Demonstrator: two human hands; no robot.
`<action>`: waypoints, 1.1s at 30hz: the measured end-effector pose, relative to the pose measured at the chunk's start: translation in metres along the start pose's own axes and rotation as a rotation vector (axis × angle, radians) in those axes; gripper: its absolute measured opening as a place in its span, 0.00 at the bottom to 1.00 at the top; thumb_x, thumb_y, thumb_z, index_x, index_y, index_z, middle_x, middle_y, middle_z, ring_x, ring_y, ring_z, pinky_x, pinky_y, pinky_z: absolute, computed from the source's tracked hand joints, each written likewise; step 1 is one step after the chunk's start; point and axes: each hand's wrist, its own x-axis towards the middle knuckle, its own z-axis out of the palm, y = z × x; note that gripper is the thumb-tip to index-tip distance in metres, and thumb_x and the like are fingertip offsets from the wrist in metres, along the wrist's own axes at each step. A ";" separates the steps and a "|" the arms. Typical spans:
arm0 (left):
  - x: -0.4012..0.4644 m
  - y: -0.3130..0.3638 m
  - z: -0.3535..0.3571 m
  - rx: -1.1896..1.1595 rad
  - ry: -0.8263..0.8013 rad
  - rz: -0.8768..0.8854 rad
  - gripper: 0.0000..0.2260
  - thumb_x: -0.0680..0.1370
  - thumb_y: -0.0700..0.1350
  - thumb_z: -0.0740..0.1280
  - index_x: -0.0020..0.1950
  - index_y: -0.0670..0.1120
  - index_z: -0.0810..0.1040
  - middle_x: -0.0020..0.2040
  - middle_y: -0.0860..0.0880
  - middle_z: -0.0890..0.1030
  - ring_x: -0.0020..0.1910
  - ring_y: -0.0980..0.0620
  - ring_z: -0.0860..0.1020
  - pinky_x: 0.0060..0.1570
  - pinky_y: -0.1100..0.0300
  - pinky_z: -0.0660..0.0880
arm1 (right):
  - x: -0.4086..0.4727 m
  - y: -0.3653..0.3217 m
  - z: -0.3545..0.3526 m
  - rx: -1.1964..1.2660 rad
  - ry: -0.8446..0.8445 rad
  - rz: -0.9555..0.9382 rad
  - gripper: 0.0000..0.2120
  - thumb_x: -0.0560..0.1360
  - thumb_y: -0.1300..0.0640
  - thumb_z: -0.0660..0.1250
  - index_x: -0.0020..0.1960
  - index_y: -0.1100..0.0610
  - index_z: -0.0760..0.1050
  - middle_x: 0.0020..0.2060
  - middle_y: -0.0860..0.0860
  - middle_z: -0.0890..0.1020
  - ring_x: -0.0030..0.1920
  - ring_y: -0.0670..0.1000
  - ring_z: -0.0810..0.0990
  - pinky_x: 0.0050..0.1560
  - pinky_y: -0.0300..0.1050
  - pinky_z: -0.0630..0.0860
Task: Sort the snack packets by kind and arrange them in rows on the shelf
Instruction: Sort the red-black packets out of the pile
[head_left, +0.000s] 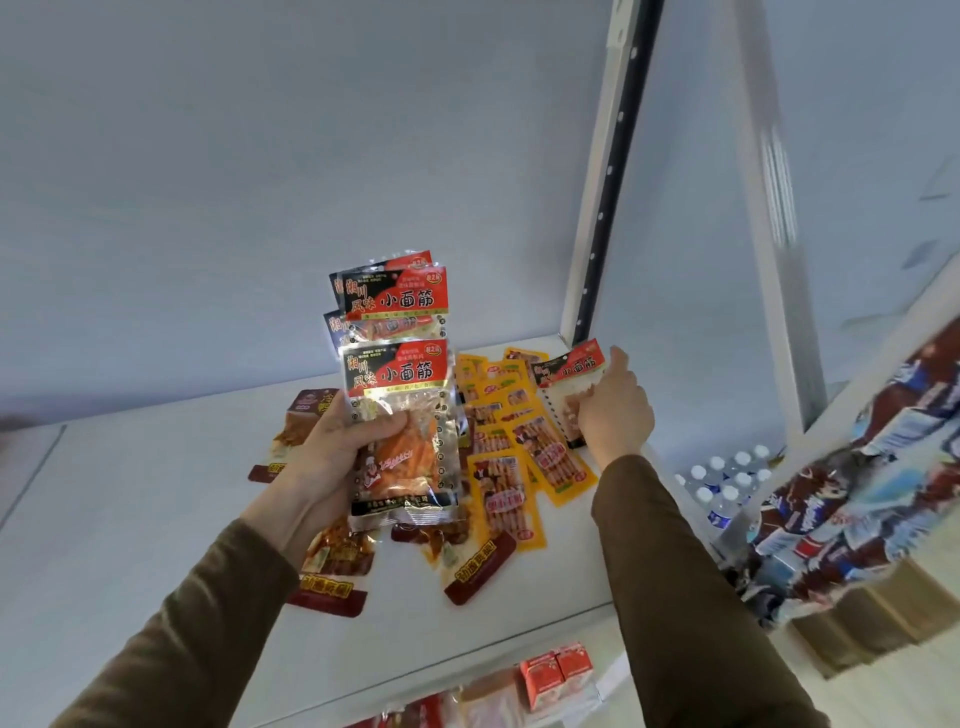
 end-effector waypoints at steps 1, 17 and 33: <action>0.000 0.000 -0.001 0.000 -0.002 0.001 0.23 0.76 0.36 0.71 0.70 0.45 0.71 0.60 0.39 0.83 0.55 0.39 0.84 0.47 0.48 0.83 | 0.000 -0.001 0.000 0.016 0.032 -0.006 0.27 0.79 0.57 0.65 0.75 0.51 0.60 0.59 0.56 0.79 0.58 0.60 0.79 0.54 0.58 0.77; 0.005 0.017 -0.011 -0.016 0.372 0.173 0.18 0.79 0.35 0.69 0.67 0.46 0.70 0.50 0.42 0.84 0.40 0.46 0.85 0.34 0.54 0.82 | -0.111 -0.126 -0.049 0.975 -0.736 -0.079 0.09 0.75 0.50 0.71 0.51 0.54 0.80 0.48 0.54 0.84 0.48 0.51 0.84 0.58 0.52 0.77; -0.023 0.026 -0.023 0.101 0.474 0.191 0.22 0.79 0.51 0.72 0.70 0.50 0.70 0.59 0.47 0.84 0.53 0.47 0.86 0.50 0.49 0.82 | -0.148 -0.167 0.031 0.953 -0.693 -0.267 0.24 0.69 0.48 0.76 0.57 0.38 0.66 0.59 0.48 0.72 0.61 0.50 0.76 0.62 0.56 0.78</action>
